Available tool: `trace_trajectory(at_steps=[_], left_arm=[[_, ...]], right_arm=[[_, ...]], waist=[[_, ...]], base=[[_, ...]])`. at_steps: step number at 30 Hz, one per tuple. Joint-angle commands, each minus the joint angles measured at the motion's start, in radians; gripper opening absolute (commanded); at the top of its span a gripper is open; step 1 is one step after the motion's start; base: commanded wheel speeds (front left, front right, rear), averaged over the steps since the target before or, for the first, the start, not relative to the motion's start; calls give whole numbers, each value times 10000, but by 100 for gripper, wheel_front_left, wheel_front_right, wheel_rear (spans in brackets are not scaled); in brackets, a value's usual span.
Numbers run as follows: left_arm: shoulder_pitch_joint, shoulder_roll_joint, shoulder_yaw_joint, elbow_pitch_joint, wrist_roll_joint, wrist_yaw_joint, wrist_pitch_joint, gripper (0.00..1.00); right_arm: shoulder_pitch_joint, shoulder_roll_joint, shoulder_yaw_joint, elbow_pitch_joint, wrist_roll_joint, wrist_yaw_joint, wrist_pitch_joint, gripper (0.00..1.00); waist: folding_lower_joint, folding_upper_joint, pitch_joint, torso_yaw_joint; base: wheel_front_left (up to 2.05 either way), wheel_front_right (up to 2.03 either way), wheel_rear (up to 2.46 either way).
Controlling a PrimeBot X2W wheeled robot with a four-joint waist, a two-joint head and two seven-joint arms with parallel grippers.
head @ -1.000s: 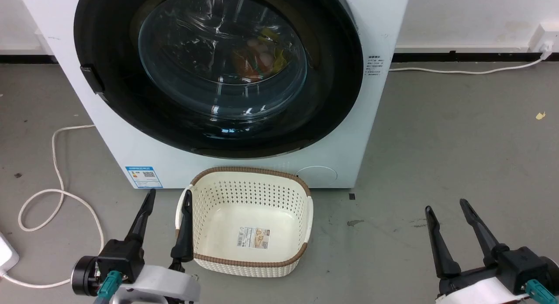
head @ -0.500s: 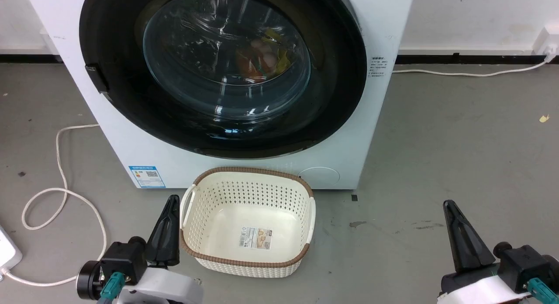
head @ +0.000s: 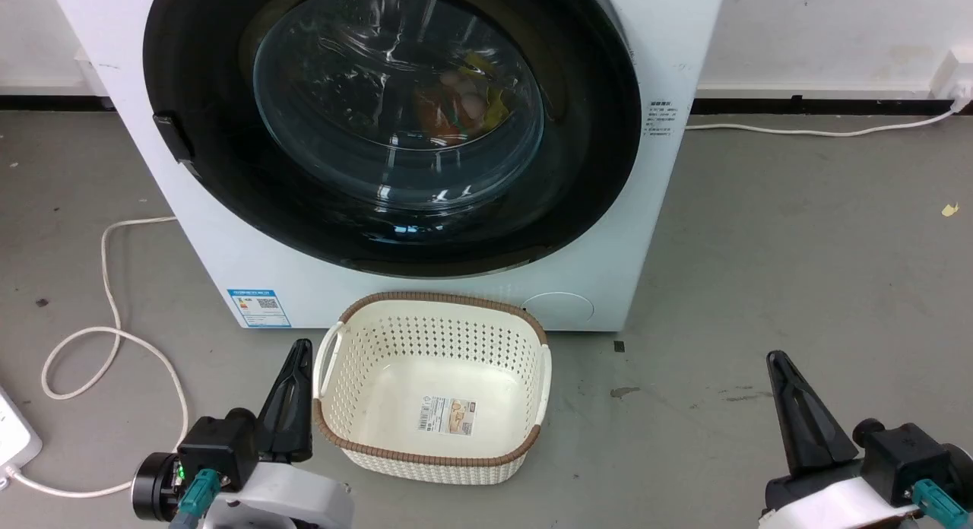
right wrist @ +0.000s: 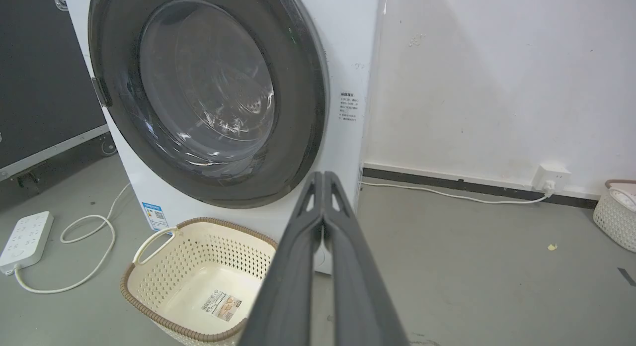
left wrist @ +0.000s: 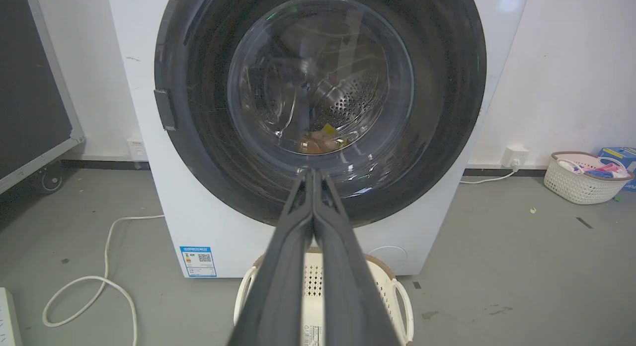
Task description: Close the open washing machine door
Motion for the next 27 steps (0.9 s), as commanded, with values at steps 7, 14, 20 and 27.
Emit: trace_trajectory(at_steps=[7, 14, 20, 27], left_arm=[[80, -6, 23, -106, 132, 106, 181, 0], [101, -11, 32, -163, 208, 166, 324, 0], [120, -15, 40, -213, 273, 218, 448, 0], [138, -19, 48, -262, 337, 269, 570, 0]], right_arm=[[-45, 12, 33, -75, -44, -2, 177, 0], [-58, 14, 56, -95, -59, -2, 321, 0], [-69, 17, 76, -112, -73, -2, 445, 0], [-79, 19, 96, -130, -86, -3, 568, 0]], waist=[[0, -1, -18, 23], [0, -1, -36, 46], [0, -1, -51, 65], [0, -1, -67, 84]], base=[[0, 0, 0], [0, 0, 0], [0, 0, 0], [0, 0, 0]])
